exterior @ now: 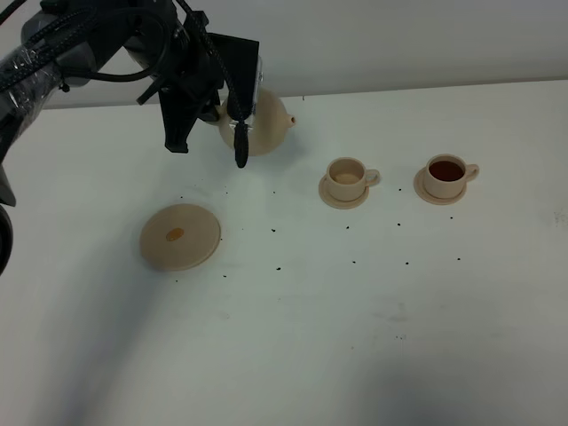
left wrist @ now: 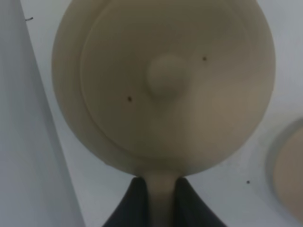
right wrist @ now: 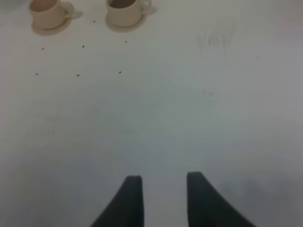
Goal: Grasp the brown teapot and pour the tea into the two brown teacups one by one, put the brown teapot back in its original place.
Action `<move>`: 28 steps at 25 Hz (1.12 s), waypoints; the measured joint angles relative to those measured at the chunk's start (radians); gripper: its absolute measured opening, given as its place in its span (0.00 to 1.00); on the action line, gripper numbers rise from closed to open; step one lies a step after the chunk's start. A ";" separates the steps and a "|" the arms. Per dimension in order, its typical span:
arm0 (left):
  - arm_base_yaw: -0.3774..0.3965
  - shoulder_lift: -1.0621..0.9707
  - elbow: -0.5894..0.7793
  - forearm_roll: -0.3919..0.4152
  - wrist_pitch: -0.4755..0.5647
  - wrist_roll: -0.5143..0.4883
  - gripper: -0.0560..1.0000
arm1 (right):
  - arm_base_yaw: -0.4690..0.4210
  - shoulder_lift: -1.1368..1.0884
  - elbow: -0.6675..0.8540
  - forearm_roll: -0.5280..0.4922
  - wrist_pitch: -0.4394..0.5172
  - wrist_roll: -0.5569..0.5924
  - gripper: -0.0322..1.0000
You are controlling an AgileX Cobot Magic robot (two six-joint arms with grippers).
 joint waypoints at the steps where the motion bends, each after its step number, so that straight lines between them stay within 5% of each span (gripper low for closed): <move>1: 0.000 0.000 0.000 0.000 -0.008 0.044 0.17 | 0.000 0.000 0.000 0.000 0.000 0.000 0.26; 10: 0.000 0.025 0.000 -0.003 -0.098 0.373 0.17 | 0.000 0.000 0.000 0.000 0.000 0.000 0.26; 28: -0.022 0.169 0.002 -0.052 -0.349 0.363 0.17 | 0.000 0.000 0.000 0.000 0.000 0.000 0.26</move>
